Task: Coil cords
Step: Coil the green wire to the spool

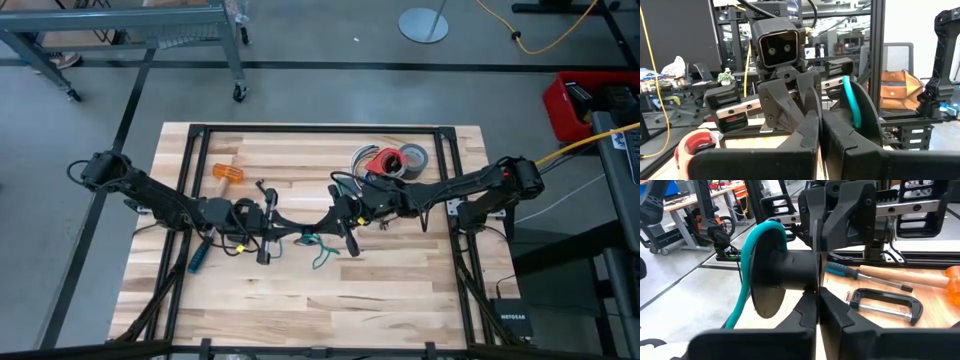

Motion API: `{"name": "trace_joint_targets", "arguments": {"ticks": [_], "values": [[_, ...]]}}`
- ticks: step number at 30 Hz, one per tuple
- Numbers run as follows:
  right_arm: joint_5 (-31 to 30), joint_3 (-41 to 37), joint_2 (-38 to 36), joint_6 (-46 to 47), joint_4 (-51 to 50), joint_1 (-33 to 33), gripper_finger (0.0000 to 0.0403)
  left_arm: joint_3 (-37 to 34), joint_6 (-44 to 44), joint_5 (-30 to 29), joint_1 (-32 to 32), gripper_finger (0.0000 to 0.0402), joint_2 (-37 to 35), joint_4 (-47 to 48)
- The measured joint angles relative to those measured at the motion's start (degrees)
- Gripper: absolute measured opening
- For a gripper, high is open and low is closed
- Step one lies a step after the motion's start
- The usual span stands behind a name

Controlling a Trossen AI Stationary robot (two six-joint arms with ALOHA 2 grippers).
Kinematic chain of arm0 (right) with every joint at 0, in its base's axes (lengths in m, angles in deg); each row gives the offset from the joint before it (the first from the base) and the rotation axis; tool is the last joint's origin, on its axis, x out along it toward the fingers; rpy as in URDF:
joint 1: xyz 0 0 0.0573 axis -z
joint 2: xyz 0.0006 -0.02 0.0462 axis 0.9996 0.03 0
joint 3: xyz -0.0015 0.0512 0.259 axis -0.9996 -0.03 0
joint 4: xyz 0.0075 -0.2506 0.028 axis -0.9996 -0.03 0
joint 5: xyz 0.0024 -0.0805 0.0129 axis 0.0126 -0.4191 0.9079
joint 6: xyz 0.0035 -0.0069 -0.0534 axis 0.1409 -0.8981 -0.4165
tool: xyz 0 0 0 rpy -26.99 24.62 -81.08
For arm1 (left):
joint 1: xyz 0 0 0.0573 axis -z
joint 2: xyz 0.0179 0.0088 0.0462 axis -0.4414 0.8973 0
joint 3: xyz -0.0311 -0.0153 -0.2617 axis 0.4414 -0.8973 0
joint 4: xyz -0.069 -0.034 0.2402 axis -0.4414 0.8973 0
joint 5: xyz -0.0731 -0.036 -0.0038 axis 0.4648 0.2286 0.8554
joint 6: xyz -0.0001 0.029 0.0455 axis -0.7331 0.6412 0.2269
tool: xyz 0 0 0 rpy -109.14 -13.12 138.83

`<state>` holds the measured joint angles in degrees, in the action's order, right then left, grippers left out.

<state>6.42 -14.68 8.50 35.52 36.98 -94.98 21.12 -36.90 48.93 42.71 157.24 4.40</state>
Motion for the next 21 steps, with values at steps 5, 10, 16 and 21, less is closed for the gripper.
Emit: {"name": "trace_joint_targets", "arguments": {"ticks": [5, 10, 16, 21], "values": [[0.0, 0.0, 0.0, 0.0, 0.0, 0.0, 0.0011, 0.0, 0.0, 0.0, 0.0, 0.0, 0.0, 0.1], [0.1, 0.0, 0.0, 0.2, -0.2, 0.0, 0.0006, 0.0, -0.5, 0.1, 0.0, 0.0019, 0.0, 0.2], [1.1, 0.0, 0.0, 0.3, -0.3, 0.0, 0.0004, 0.0, 1.5, -0.4, 0.0, 0.0072, -0.3, 0.1], [1.1, 0.0, 0.0, 0.2, -2.2, 0.0, 0.0003, 0.0, 3.9, -1.0, -0.1, 0.0113, -0.6, -3.0]]}}
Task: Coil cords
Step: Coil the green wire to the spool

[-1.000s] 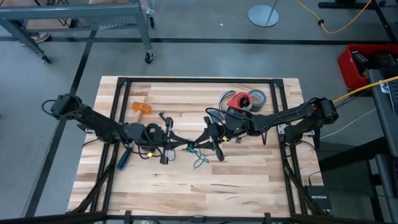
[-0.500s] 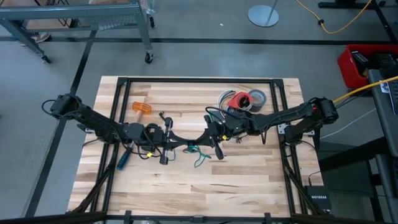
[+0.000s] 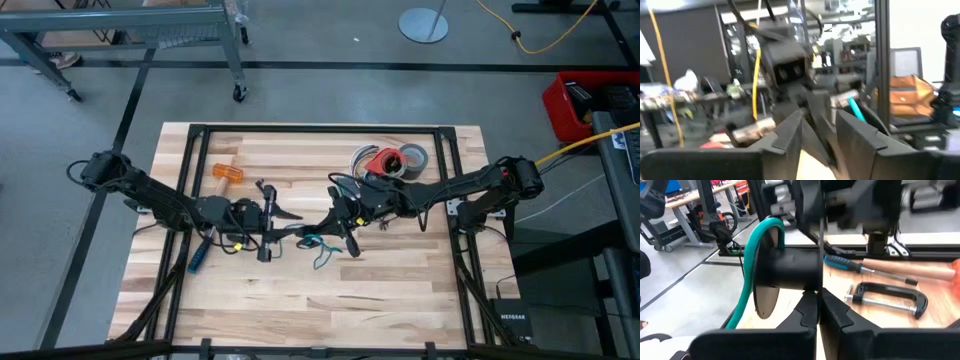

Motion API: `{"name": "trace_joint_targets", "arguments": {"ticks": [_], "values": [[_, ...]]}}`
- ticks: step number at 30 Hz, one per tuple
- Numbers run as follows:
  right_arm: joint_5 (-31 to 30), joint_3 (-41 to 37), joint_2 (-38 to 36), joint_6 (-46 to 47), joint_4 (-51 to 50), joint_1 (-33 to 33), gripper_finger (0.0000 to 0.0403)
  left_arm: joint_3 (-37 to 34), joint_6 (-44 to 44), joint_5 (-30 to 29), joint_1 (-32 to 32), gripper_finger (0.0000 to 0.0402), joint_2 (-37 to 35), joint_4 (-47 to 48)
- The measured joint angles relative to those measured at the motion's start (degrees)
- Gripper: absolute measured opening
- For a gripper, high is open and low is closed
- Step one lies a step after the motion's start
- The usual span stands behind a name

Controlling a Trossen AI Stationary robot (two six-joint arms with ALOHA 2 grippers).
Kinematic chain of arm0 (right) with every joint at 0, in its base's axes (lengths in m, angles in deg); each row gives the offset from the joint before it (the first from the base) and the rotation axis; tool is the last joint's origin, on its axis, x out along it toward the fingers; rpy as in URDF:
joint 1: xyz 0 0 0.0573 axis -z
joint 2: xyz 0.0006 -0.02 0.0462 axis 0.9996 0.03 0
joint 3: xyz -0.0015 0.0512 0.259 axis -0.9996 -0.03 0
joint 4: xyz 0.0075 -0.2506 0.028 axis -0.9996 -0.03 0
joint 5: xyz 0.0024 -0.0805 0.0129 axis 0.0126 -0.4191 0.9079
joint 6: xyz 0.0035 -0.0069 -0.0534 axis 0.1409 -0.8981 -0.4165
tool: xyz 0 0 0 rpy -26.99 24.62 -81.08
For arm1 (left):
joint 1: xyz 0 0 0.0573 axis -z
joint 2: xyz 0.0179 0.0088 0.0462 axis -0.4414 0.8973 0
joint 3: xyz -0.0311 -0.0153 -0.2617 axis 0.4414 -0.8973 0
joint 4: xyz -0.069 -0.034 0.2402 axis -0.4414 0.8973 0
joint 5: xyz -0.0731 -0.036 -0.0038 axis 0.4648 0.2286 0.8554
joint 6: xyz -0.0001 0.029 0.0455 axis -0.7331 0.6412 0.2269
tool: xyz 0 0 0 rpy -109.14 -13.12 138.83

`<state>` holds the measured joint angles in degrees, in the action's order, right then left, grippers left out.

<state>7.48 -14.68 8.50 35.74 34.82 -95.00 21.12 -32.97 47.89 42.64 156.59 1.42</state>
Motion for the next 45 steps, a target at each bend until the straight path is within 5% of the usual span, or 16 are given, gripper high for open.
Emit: {"name": "trace_joint_targets", "arguments": {"ticks": [8, 18, 24, 34, 45], "values": [[-5.5, 0.0, 0.0, -0.2, -2.0, 0.0, 0.0003, 0.0, 7.4, -2.9, 0.0, 0.0122, -0.1, -7.3], [-30.2, 0.0, -1.8, -7.5, -0.3, 0.0, 0.0002, 0.0, 11.4, -2.8, 4.3, 0.0123, -0.1, -6.9], [-38.5, 0.0, -4.5, -7.9, 4.4, 0.0, 0.0002, 0.0, 16.0, -2.7, 5.6, 0.0123, -0.1, -6.1], [-40.0, 0.0, -4.6, -9.2, 21.6, 0.0, 0.0004, 0.0, 8.8, -3.6, 2.1, 0.0123, 4.1, -3.8], [-32.3, 0.0, -4.6, -7.3, 23.2, 0.0, 0.0003, 0.0, 5.6, -3.6, -1.9, 0.0123, 8.1, -4.3]]}}
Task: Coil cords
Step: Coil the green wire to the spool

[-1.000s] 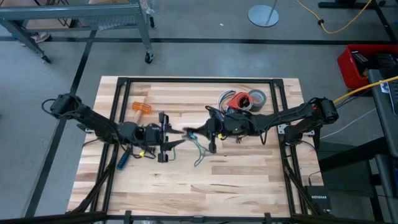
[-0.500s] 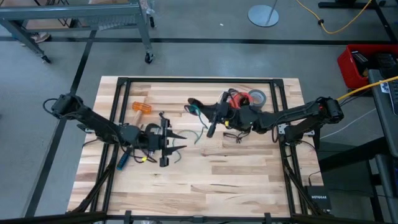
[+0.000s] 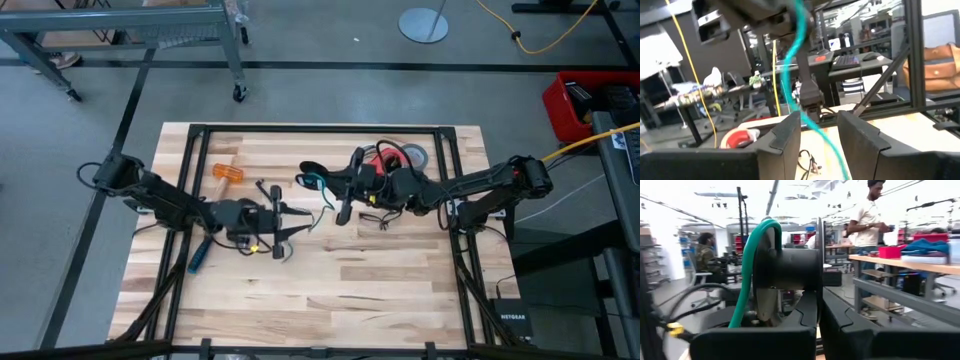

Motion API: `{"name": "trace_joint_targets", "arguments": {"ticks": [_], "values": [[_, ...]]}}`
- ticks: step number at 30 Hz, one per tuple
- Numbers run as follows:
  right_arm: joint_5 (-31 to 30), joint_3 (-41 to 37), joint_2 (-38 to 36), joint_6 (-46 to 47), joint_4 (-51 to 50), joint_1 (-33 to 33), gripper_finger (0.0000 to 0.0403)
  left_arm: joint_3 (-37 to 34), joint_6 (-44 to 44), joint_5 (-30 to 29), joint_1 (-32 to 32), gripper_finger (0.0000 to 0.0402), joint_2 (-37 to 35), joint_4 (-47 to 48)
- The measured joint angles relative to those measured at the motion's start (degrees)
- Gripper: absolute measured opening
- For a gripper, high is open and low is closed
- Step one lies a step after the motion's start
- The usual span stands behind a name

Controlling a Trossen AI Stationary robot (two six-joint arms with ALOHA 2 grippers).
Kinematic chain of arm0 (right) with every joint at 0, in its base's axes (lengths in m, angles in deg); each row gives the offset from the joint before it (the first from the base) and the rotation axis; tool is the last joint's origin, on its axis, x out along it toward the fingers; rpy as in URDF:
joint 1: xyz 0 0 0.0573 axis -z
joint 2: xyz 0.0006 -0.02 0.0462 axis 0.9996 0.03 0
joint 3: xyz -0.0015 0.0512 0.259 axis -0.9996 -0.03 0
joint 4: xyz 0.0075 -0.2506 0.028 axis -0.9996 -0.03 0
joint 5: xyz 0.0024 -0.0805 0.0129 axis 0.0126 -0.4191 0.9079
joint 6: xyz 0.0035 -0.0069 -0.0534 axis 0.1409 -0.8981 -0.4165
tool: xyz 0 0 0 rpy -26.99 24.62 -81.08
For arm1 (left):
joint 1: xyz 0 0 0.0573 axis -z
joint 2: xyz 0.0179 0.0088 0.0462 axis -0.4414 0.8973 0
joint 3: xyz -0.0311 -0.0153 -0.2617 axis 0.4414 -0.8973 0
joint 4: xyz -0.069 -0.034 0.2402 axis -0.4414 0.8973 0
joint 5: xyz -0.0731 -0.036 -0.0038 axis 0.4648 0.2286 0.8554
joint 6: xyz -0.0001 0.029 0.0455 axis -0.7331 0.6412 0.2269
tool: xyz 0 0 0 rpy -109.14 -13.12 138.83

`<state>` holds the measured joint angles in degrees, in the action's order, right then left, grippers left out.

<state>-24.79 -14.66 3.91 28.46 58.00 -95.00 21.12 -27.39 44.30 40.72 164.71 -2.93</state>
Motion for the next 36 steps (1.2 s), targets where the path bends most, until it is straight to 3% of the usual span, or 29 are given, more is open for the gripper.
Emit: {"name": "trace_joint_targets", "arguments": {"ticks": [17, 36], "values": [[3.4, 0.0, 0.0, -0.2, 2.9, 0.0, 0.0003, 0.0, -11.0, 4.1, -2.3, 0.0123, 0.0, 0.7], [2.4, 0.0, 0.0, -3.4, 7.6, 0.0, 0.0003, 0.0, -12.2, 5.2, -2.2, 0.0123, 0.0, 0.6]]}}
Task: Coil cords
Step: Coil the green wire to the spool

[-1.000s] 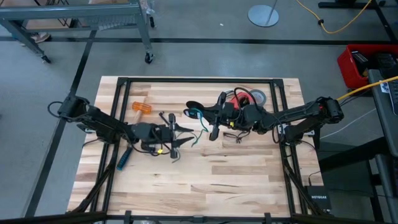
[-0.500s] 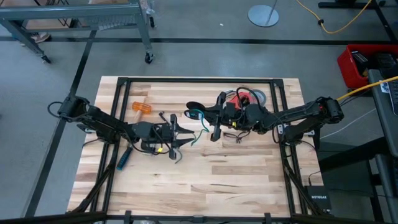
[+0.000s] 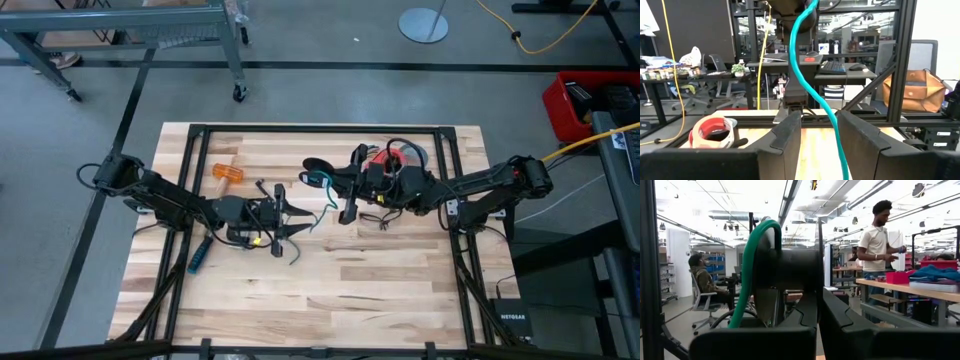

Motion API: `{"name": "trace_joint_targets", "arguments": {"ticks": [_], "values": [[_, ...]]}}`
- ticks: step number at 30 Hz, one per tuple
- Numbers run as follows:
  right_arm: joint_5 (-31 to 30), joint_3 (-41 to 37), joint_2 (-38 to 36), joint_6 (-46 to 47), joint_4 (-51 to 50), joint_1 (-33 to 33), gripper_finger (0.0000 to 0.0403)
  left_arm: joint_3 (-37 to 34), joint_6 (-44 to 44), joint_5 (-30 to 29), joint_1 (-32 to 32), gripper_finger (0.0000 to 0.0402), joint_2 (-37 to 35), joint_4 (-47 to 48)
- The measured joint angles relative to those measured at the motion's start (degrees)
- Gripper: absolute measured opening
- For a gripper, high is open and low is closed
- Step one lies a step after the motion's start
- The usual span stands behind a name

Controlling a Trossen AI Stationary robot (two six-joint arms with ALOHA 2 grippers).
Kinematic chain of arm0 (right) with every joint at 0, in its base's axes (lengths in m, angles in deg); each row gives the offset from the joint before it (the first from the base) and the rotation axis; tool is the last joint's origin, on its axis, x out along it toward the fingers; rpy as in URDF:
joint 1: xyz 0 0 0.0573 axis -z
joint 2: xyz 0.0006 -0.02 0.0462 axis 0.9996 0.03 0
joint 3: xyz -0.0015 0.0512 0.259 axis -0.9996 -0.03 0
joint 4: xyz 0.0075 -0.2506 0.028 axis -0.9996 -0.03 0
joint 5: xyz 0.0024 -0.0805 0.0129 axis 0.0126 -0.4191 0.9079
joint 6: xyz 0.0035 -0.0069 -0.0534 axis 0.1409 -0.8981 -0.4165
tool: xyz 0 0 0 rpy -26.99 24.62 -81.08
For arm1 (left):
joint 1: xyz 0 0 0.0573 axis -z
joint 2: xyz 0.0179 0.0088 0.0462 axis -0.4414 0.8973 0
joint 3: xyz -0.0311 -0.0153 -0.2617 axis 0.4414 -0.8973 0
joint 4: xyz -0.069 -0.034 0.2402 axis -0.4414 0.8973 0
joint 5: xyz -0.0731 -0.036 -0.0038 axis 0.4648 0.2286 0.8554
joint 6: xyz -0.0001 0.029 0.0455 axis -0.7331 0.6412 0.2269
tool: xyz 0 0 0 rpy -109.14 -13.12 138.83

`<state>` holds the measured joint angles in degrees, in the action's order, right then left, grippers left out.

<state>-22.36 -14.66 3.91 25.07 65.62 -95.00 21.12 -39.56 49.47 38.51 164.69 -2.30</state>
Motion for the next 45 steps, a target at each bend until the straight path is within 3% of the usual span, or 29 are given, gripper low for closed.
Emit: {"name": "trace_joint_targets", "arguments": {"ticks": [27, 45], "values": [[-0.2, 0.0, 5.0, -3.0, 8.8, 0.0, 0.0003, 0.0, -1.4, 0.7, 0.0, 0.0123, 0.1, 1.6], [0.9, 0.7, 5.0, -3.0, 6.1, 0.0, 0.0003, 7.6, 1.7, -0.8, -0.1, 0.0123, 9.3, 0.9]]}}
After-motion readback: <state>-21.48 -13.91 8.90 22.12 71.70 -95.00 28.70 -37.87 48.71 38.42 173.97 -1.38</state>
